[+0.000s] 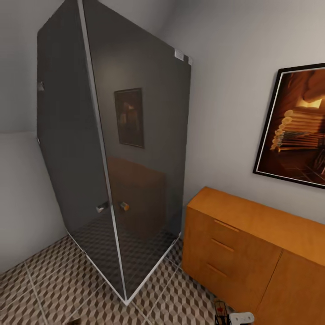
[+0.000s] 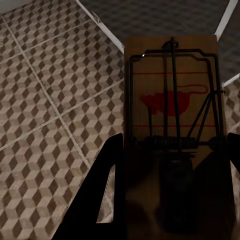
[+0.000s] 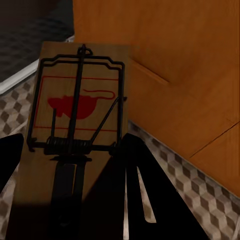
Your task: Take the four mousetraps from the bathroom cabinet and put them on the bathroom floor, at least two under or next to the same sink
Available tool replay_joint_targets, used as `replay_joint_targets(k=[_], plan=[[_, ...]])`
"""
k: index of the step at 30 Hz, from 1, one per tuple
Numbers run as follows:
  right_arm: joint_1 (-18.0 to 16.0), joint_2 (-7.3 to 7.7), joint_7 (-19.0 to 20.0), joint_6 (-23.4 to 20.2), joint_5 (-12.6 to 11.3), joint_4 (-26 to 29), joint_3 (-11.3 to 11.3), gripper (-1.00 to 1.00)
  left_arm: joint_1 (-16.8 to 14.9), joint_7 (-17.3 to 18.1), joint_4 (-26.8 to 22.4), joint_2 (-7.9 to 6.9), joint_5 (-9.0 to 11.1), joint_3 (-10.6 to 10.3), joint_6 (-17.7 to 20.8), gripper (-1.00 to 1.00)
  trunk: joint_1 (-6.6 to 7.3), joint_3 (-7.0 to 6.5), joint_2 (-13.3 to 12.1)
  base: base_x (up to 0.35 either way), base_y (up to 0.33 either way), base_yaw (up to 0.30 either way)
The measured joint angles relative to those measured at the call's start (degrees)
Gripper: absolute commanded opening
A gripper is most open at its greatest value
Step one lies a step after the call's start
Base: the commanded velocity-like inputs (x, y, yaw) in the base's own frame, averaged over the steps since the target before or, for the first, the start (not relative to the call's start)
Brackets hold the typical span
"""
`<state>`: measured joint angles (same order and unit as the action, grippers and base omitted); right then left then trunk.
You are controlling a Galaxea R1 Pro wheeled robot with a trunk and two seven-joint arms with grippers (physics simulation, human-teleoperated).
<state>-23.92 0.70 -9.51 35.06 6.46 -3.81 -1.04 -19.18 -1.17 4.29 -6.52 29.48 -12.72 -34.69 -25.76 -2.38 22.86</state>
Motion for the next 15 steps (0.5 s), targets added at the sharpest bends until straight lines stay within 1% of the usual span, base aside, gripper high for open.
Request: replay_joint_targets(k=[5,15], plan=[[-0.01,-0.01,0.06,-0.02,-0.01,-0.01,0.00,-1.00,0.01,0.00,-0.02,-0.03,0.01,-0.01,-0.03,-1.00,0.00,0.00,0.01,-0.003,0.027,0.246],[-0.01,-0.01,-0.09,0.00,-0.08,-0.01,0.01,-1.00,0.10,0.00,-0.01,0.16,0.04,0.00,-0.08,-1.00,0.00,0.00,0.01,0.000,0.002,0.290]])
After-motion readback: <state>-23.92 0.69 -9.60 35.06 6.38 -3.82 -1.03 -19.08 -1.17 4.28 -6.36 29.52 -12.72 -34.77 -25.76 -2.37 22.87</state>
